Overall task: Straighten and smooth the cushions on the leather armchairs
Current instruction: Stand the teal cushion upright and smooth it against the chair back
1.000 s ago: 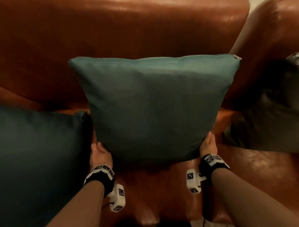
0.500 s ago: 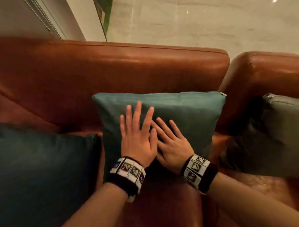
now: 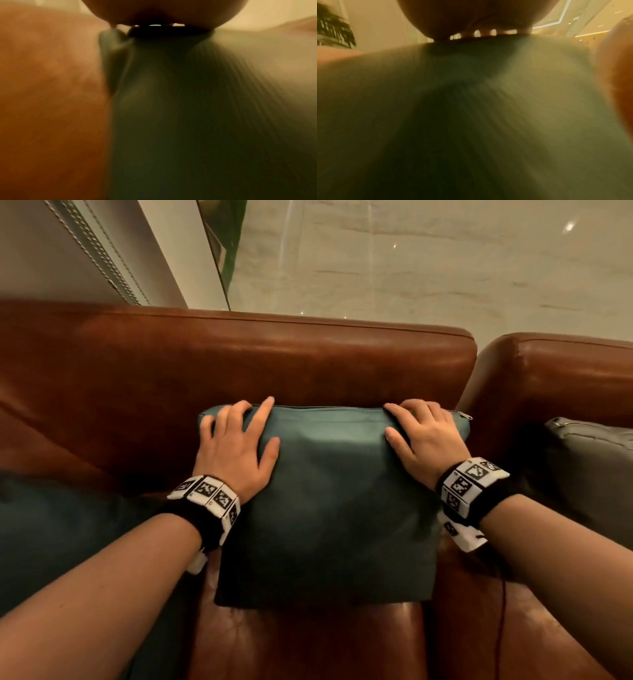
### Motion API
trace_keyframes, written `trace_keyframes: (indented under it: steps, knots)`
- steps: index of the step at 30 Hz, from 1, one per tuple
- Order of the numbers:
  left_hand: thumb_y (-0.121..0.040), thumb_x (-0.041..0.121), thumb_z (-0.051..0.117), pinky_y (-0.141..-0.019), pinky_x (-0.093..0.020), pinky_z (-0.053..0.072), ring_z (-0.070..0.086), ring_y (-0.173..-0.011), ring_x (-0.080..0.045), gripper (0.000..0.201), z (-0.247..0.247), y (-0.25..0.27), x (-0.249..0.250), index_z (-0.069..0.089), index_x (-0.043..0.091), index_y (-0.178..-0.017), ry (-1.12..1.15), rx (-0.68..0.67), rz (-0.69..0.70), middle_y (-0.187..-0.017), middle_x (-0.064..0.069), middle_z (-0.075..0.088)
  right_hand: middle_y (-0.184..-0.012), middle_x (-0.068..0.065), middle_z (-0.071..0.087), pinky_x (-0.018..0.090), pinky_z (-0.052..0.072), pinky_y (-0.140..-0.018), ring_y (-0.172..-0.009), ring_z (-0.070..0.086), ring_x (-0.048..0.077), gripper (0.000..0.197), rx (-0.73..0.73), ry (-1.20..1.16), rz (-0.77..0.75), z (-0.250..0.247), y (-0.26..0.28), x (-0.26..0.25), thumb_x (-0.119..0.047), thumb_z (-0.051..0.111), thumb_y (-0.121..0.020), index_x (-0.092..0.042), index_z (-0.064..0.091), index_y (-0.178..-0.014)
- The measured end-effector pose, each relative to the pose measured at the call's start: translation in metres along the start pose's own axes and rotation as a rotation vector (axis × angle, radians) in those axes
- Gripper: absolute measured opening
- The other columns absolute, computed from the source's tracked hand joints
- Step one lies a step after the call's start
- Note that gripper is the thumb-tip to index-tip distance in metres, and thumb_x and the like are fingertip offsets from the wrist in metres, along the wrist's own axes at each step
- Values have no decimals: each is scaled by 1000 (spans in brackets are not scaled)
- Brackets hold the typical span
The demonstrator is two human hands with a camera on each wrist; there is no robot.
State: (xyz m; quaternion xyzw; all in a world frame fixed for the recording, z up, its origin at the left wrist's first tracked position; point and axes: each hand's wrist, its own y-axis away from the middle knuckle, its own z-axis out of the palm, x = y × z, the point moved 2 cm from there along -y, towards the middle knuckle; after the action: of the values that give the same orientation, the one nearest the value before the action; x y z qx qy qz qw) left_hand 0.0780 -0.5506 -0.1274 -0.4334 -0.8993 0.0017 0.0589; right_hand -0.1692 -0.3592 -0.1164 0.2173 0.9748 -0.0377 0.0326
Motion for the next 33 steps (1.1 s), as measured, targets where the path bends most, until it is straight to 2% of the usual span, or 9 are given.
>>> trace_keyframes:
  steps: [3,10,13,19,22,24,28,31,33]
  knots:
    - [-93,46,33,-100,-45,27,46,-114,-30,45,-11,-27,19,55,19,-123,8,50,7,-122,-7,53,-115,7,50,43,36,-91,-109,44,29,47,-120,-9,76,-2,-28,-8,-57,38,-93,-29,50,-129]
    - [-95,44,43,-82,-41,36,56,-96,-27,23,-17,-46,17,41,22,-100,106,-79,46,-95,0,59,-87,1,67,35,39,-76,-85,60,27,21,-29,-194,-43,-22,-20,-17,-40,50,-96,-23,61,-104]
    - [-94,48,43,-79,-41,39,57,-90,-28,30,-18,-43,3,47,20,-102,107,-16,72,-93,-3,61,-93,-1,67,32,31,-77,-91,59,24,24,-1,-171,-92,-23,-27,-15,-42,45,-99,-27,59,-109]
    - [-95,53,19,-73,-42,43,62,-87,-31,50,-13,-26,-56,56,19,-93,-126,-69,80,-87,-7,63,-101,8,66,41,40,-87,-95,56,30,50,-129,-107,-65,-11,-21,39,-49,21,-97,-20,58,-112]
    - [-94,58,31,-76,-41,42,64,-89,-30,48,-18,-34,-56,58,19,-90,-55,-44,41,-87,-7,66,-97,12,65,42,42,-83,-89,54,32,57,-102,-121,-73,-10,-21,45,-51,17,-96,-14,59,-109]
    - [-90,59,46,-80,-39,43,61,-93,-31,41,-20,-35,-57,62,22,-94,144,-35,-126,-93,-8,67,-98,11,66,42,43,-84,-91,55,32,50,4,-97,-31,-11,-18,45,-48,26,-98,-15,61,-109]
    - [-98,50,36,-93,-35,41,58,-114,-30,43,-17,-1,-78,64,22,-115,681,106,-541,-118,-11,66,-121,9,63,36,37,-103,-114,54,27,34,293,-507,453,-5,18,73,-33,39,-99,-18,60,-122]
    - [-103,42,24,-100,-30,35,49,-128,-27,51,2,25,-66,56,11,-130,872,25,-728,-135,-11,56,-135,4,57,39,39,-108,-124,53,25,53,134,-946,832,32,46,72,-51,37,-93,-22,53,-134]
    - [-104,34,29,-83,-25,36,55,-112,-26,43,11,28,-55,58,7,-120,921,62,-752,-117,-8,60,-131,5,59,40,44,-103,-118,57,24,68,97,-1139,1025,50,55,59,-63,41,-89,-14,53,-134]
